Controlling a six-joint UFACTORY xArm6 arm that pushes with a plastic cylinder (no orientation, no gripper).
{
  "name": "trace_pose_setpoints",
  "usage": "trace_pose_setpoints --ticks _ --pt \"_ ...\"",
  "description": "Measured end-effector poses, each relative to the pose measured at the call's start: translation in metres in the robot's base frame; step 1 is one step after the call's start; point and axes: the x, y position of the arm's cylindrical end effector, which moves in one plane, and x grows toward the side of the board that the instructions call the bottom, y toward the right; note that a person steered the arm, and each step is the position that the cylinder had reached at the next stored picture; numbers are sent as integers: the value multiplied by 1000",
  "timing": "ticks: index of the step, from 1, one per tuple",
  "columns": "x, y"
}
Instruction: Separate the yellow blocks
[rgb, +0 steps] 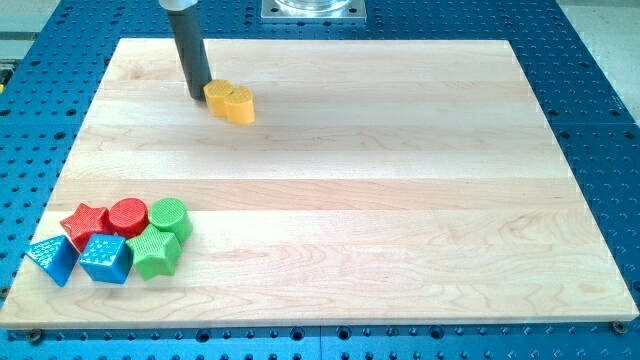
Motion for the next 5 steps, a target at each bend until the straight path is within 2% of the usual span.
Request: trace_pose_setpoints --ticks 1,2,3,4,5 --pt "-22 10" --pt "-32 64" --pt "-14 135" --pt "18 95" --pt "57 29"
